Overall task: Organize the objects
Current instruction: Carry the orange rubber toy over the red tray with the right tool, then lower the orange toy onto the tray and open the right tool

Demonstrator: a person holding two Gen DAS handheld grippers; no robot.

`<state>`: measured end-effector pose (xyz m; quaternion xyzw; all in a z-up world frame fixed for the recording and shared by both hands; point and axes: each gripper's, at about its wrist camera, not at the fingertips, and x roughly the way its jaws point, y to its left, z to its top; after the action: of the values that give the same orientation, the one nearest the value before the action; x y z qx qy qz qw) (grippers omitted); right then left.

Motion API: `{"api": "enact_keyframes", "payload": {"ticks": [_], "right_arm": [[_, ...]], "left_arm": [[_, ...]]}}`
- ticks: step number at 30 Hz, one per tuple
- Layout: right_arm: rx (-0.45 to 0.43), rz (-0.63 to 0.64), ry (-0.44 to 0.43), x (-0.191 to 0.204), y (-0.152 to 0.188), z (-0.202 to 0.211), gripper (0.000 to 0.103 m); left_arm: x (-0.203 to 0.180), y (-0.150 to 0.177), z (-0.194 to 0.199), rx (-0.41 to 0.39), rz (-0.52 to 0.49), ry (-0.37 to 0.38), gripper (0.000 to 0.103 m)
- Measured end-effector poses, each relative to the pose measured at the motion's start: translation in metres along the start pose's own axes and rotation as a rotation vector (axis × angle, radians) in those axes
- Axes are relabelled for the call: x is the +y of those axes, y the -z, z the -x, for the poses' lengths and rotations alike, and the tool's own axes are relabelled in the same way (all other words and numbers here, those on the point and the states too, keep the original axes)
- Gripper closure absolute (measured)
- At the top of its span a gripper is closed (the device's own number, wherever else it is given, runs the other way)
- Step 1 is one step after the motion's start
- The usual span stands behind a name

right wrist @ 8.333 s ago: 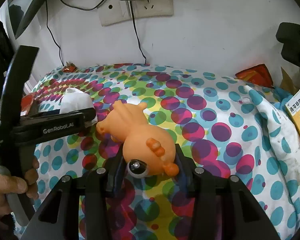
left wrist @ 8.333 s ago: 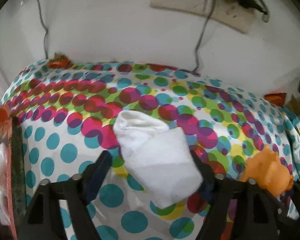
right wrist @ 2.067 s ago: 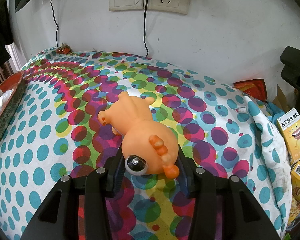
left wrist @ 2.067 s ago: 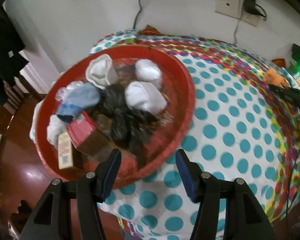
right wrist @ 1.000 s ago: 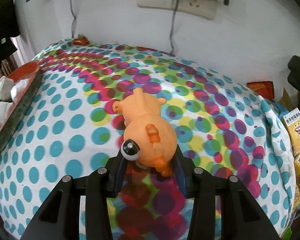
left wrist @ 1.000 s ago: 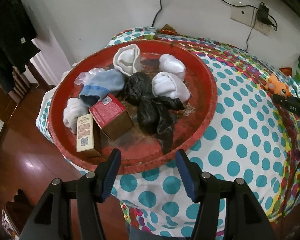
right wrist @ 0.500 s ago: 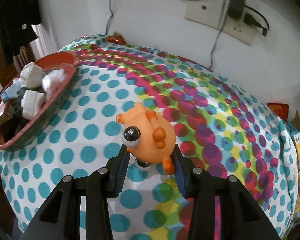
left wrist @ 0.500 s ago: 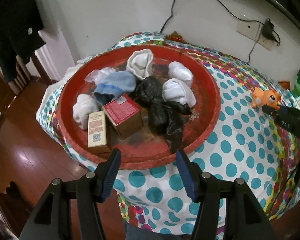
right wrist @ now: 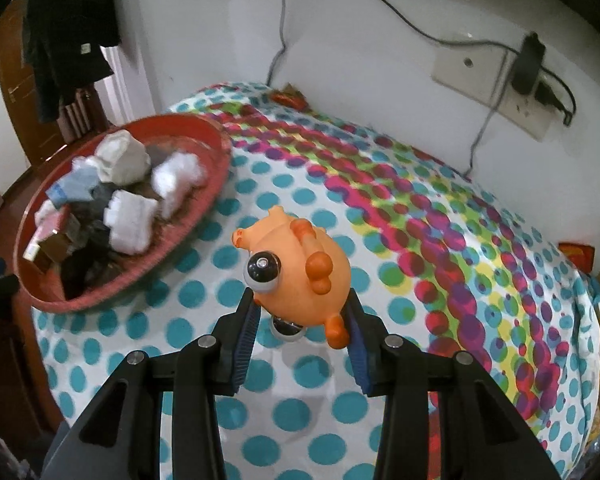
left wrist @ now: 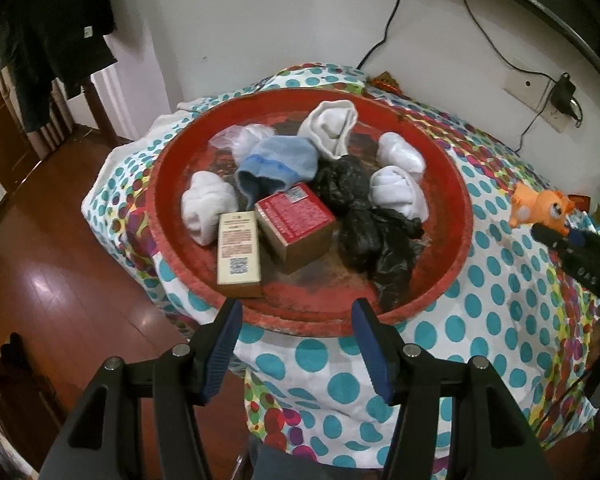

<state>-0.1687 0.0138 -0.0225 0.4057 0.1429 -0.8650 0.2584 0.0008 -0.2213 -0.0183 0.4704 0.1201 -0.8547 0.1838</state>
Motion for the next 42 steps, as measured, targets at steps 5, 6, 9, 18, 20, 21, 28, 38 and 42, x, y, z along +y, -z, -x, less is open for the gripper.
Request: {"api": "enact_keyframes", "payload": {"ticks": [5,6,9,18,20,21,28,38,42], "right_arm": [[-0.021,0.026,-0.024,0.02,-0.014,0.006,0.064],[-0.023,0.028,-0.029,0.023,-0.016,0.006,0.064],[-0.031,0.039,-0.049,0.034,-0.023,0.006,0.064],[-0.041,0.057,-0.118,0.072,-0.053,-0.006,0.064],[-0.04,0.06,-0.132,0.08,-0.059,-0.011,0.064],[-0.038,0.061,-0.141,0.085,-0.063,-0.015,0.064],[-0.02,0.06,-0.193,0.119,-0.084,-0.038,0.064],[0.01,0.062,-0.224,0.148,-0.086,-0.065,0.064],[0.015,0.046,-0.252,0.154,-0.086,-0.075,0.064]], "left_arm": [[0.006,0.001,0.001,-0.006,0.004,-0.027,0.045],[0.006,0.001,0.001,-0.009,0.001,-0.03,0.045],[0.007,0.001,0.001,-0.012,-0.014,-0.042,0.045],[0.016,0.0,-0.002,-0.004,-0.007,-0.05,0.045],[0.02,-0.001,-0.003,-0.001,0.003,-0.052,0.045],[0.022,-0.001,-0.003,0.001,0.01,-0.057,0.045],[0.038,-0.004,-0.007,0.011,0.037,-0.079,0.045],[0.052,-0.01,-0.011,0.015,0.077,-0.089,0.045],[0.051,-0.013,-0.014,0.019,0.082,-0.09,0.045]]}}
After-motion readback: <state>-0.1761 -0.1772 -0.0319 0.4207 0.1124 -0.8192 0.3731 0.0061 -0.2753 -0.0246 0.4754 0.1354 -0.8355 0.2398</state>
